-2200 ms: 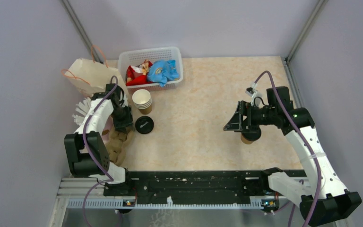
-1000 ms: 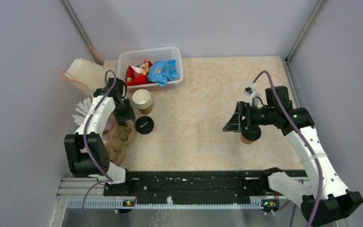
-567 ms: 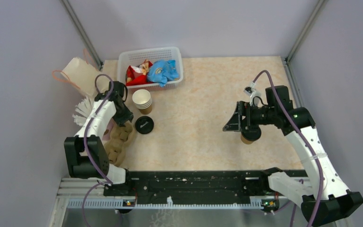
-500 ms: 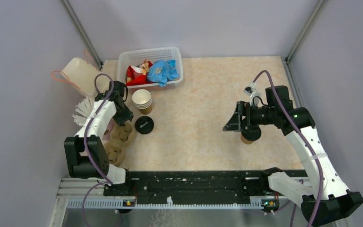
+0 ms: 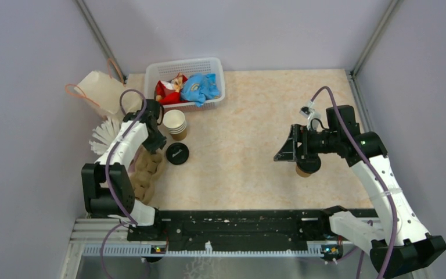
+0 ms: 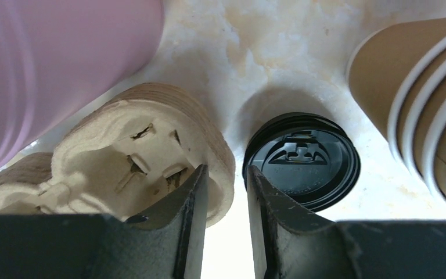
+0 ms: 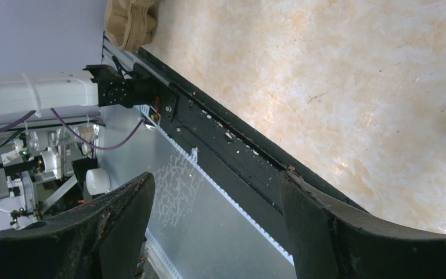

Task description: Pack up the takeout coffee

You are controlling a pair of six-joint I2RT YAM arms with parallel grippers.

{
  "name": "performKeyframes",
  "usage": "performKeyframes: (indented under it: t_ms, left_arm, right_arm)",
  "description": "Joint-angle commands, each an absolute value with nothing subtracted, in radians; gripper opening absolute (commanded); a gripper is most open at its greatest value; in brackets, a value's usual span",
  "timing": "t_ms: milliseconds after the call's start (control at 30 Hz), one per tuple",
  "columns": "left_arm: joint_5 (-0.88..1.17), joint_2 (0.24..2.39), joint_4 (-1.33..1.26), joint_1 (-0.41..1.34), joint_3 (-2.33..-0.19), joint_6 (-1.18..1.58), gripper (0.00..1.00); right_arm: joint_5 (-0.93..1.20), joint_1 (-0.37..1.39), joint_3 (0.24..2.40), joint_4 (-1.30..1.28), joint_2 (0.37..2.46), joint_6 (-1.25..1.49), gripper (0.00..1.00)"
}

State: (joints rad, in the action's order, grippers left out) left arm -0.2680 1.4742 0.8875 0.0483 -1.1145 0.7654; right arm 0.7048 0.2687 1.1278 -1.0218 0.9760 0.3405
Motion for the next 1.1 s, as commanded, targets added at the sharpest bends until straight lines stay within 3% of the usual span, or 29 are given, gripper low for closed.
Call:
performKeyframes:
  t_ms: [0,233,467,933,1067]
  left_arm:
    - [-0.393,1.482,0.977,0.071,-1.153,0.834,0.39]
    - [-0.486,1.503,1.024,0.131,-1.192,0.858,0.45]
    - [-0.508,1.488,0.989,0.135,-1.146,0.874,0.35]
    - [-0.518,1.529,0.957,0.113,-1.159,0.843,0.43]
    - [-0.52,1.54,0.941,0.112,-1.15,0.842,0.41]
  right_arm:
    - [0.704,0.28,1.168,-1.012,0.967,0.326,0.78]
    - [0.709,0.28,1.164,-1.003,0.974,0.328,0.78]
    - [0.706,0.281,1.164,-1.005,0.976,0.329,0.78]
    - [0.708,0.281,1.165,-1.011,0.977,0.323,0.78]
    - [0.708,0.281,1.167,-1.011,0.977,0.323,0.78]
